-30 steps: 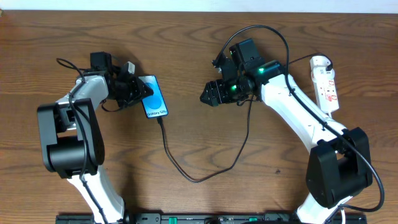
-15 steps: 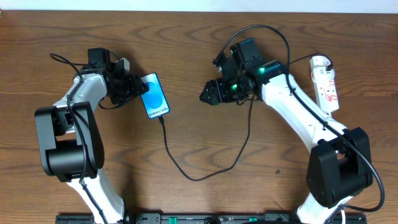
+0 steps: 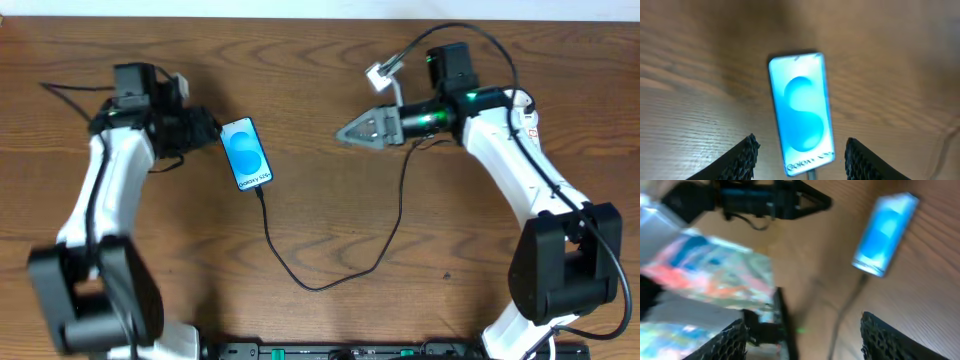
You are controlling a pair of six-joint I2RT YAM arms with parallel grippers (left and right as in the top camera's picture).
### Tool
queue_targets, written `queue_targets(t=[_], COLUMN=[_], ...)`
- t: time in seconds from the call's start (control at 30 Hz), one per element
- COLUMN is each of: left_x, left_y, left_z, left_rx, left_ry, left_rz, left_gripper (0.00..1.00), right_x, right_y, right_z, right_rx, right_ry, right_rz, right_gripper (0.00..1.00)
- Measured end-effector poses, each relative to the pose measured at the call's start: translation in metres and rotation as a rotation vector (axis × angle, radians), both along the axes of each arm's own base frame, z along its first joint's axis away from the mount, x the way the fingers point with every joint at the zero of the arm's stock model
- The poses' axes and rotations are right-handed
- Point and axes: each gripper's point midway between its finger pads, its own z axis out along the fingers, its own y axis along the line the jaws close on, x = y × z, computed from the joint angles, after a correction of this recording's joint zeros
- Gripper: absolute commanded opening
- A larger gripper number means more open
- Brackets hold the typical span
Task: Plug charger to phone and switch on socket
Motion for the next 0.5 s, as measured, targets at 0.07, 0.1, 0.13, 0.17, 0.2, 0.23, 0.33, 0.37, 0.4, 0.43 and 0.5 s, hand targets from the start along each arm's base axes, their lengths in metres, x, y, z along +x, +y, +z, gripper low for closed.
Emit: queue_targets(t=[0.07,0.1,0.13,0.17,0.2,0.23,0.33,0.37,0.4,0.43,0.5], left_x=[-0.003,-0.005,-0.006,-0.008,-0.009,-0.011,-0.016,-0.017,-0.017,-0.018,-0.019], left_y=[-0.001,-0.001,-0.002,-0.003,-0.005,-0.007,-0.015,-0.017,-0.019,-0.021,-0.025], left_z=[0.022,0.03,0.038,0.044,0.049,0.054,0.064,0.066,0.068,0.069,0.071], left_rx=[0.007,0.009,0.009,0.006,-0.002,-0.011,-0.047,-0.058,-0.07,-0.079,-0.099], left_ry=[-0.051,-0.07,-0.087,-0.101,-0.112,-0.122,-0.141,-0.146,-0.148,-0.151,-0.153], left_rz=[0.0,0.0,-0.002,-0.005,-0.01,-0.016,-0.04,-0.048,-0.055,-0.062,-0.074], left_gripper=[0.57,0.57,0.57,0.57,0.58,0.57,0.57,0.57,0.57,0.57,0.57], right_x=[0.0,0.0,0.0,-0.001,-0.001,-0.002,-0.004,-0.005,-0.005,-0.005,-0.004], right_y=[-0.005,-0.008,-0.01,-0.012,-0.013,-0.013,-0.014,-0.014,-0.014,-0.014,-0.016], right_z=[0.012,0.017,0.02,0.022,0.025,0.026,0.03,0.03,0.031,0.031,0.032], right_rx=[0.068,0.094,0.111,0.126,0.139,0.15,0.168,0.171,0.175,0.177,0.181], right_ry=[-0.02,-0.026,-0.028,-0.028,-0.026,-0.024,-0.021,-0.02,-0.018,-0.017,-0.017], right_rz=[0.021,0.03,0.034,0.038,0.042,0.048,0.059,0.061,0.062,0.063,0.061], right_gripper=[0.69,0.68,0.67,0.67,0.67,0.66,0.66,0.66,0.67,0.67,0.68])
